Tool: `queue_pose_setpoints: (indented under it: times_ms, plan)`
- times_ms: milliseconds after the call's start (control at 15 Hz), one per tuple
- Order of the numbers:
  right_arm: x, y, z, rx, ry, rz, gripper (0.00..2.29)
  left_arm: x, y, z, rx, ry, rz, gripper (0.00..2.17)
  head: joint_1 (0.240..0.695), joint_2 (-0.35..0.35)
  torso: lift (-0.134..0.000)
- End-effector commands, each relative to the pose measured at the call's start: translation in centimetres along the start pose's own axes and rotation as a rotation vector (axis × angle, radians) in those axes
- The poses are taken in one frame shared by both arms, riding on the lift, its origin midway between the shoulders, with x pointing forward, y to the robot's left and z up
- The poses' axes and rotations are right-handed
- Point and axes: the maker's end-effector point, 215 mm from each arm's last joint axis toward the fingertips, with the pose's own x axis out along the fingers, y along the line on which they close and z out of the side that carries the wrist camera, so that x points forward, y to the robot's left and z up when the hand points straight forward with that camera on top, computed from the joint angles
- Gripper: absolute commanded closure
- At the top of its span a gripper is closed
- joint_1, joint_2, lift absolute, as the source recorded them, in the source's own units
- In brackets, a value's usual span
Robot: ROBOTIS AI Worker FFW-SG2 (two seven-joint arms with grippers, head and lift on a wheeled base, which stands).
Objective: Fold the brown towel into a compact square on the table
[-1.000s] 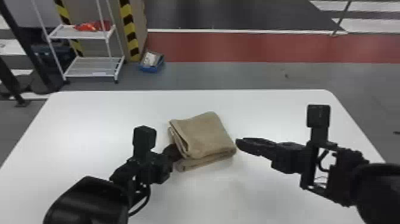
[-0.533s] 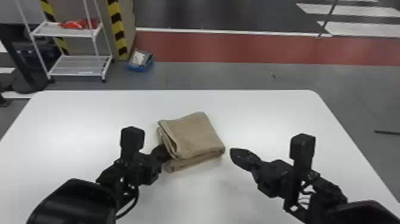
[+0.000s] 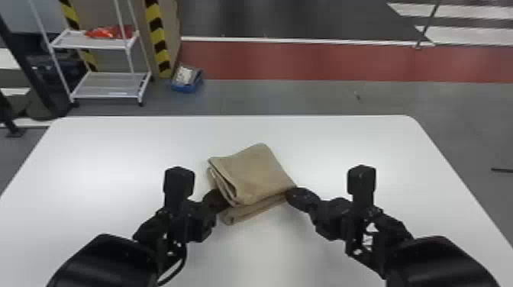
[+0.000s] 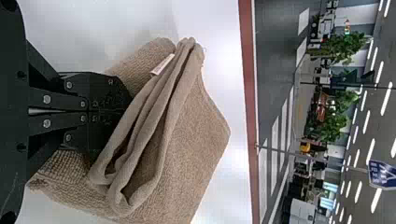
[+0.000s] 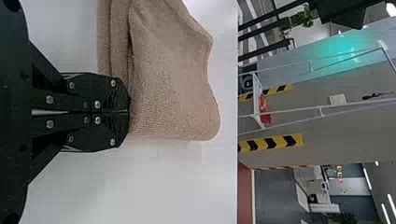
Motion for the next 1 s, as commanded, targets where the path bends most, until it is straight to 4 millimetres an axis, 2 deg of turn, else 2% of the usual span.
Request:
queue_pose_setpoints:
  times_ms: [0, 267, 533, 733, 867, 933]
  plan:
    - [1.5, -0.5, 1.0, 0.007, 0.001, -0.002, 1.98, -1.0, -0.3, 0.5, 0.006, -0.015, -0.007, 1.78, 0.695, -0.042, -0.115]
    - [2.2, -2.0, 0.0, 0.054, 0.026, -0.025, 1.98, -3.6, -1.9, 1.5, 0.025, -0.048, -0.051, 1.78, 0.695, -0.035, -0.115]
    - [1.9, -4.2, 0.2, 0.095, 0.007, -0.066, 1.98, -6.1, -2.0, 3.6, 0.068, -0.089, -0.072, 1.78, 0.695, -0.052, -0.115]
    - [2.2, -4.3, 0.9, 0.101, 0.011, -0.065, 1.98, -6.5, 1.2, 4.2, 0.079, -0.107, -0.017, 1.78, 0.695, -0.053, -0.115]
    - [2.5, -4.4, 1.6, 0.097, 0.014, -0.063, 1.98, -5.5, 2.9, 5.1, 0.088, -0.146, 0.011, 1.78, 0.695, -0.036, -0.115]
    - [3.0, -4.4, 2.8, 0.086, 0.009, -0.062, 1.98, -4.6, 3.4, 5.2, 0.084, -0.148, 0.012, 1.78, 0.695, -0.029, -0.115]
